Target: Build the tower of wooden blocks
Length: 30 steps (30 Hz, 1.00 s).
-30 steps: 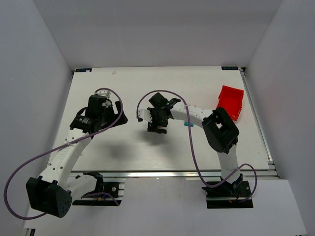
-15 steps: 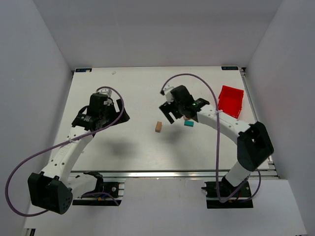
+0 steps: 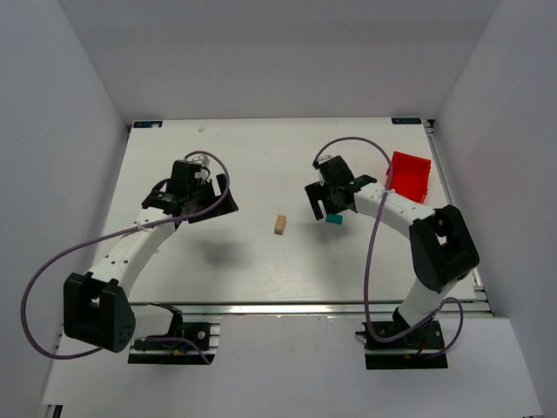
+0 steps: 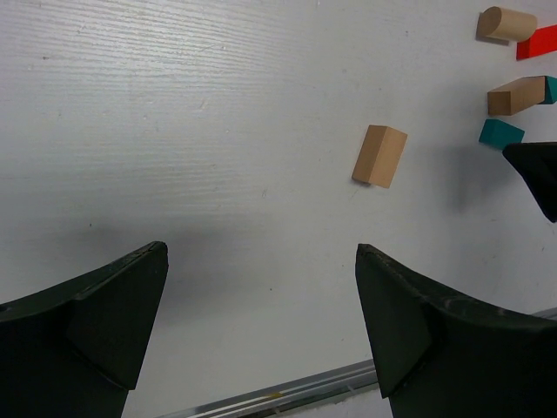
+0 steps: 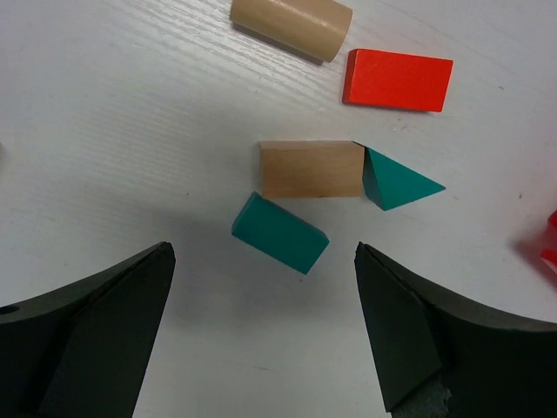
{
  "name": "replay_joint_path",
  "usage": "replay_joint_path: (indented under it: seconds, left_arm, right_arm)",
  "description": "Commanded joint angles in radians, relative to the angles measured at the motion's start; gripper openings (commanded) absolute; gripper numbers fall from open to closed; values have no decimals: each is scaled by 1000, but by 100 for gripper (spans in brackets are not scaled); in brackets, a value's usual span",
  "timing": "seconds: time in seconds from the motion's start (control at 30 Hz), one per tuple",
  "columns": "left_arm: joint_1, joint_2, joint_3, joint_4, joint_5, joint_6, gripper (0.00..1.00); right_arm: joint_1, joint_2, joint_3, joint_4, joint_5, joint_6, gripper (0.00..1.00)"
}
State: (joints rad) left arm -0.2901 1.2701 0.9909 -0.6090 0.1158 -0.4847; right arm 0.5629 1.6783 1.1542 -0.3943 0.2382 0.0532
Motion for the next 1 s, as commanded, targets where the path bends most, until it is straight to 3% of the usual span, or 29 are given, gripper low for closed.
replay_joint_path:
  seconds: [0.0,0.7,0.83,0.97]
  left_arm:
    - [-4,-11,34,12,-5,-2,98]
    - [-1,14,40,3,-44,6,98]
    - [-1,9,40,-6,-51,8,98]
    - [-1,-6,38,-9,-57,6,98]
  right_arm:
    - [-29,53,65,21,-17,36,89]
    - [-95,238,167,58,-69,39,87]
    - [-97,241,182,58,-71,20,70]
    - [-93,215,171,63,-77,-21,47]
